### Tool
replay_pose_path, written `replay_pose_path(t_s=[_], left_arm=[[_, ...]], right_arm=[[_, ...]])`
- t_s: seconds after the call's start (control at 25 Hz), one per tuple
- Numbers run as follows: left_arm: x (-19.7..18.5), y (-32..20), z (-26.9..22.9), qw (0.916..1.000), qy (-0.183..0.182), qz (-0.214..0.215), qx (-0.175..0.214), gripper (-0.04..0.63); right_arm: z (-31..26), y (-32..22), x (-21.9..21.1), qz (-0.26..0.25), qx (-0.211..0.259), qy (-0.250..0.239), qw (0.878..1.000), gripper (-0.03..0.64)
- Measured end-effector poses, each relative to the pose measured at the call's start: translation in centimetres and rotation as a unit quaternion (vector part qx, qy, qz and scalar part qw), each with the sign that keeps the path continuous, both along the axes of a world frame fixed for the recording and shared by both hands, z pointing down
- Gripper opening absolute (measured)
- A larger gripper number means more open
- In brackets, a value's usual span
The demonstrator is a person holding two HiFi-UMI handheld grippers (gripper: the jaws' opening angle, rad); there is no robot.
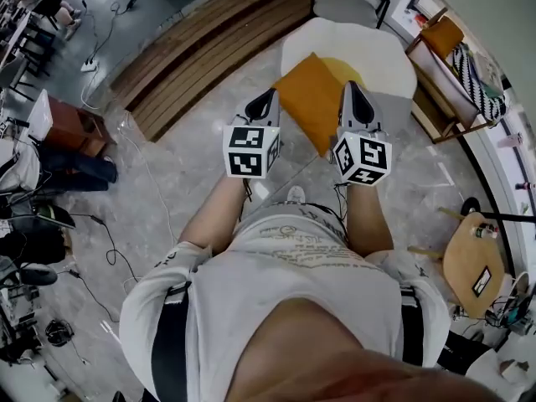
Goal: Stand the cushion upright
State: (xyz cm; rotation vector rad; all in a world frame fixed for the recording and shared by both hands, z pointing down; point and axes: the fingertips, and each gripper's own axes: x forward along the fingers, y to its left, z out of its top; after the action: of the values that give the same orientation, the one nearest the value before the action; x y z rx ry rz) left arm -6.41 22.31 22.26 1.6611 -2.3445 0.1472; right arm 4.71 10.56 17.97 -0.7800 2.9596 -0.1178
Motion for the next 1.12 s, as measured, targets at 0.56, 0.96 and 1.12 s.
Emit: replay_pose_path(t_s=[0.56,0.96,1.12], left_arm=[[0.0,-10.2,-0.2,0.9998,-0.008,0.014,-0.009,0.02],[-0.5,-11.9,0.4,0.9997,-0.012,0.006,-0.022,0.02],[-1.9,-12.4,0.6,0.9997,-0.011,0.001,-0.021,0.02]], right_arm=[[0.6,-9.0,0.3,0.001,-0.013,-0.008,1.0,0.028],[0.9,-10.4,-1.3,-0.021,-0.027,-0.018,0.999,0.028],[0.9,-10.7,-2.4,-0.026,-0.021,-0.018,0.999,0.028]])
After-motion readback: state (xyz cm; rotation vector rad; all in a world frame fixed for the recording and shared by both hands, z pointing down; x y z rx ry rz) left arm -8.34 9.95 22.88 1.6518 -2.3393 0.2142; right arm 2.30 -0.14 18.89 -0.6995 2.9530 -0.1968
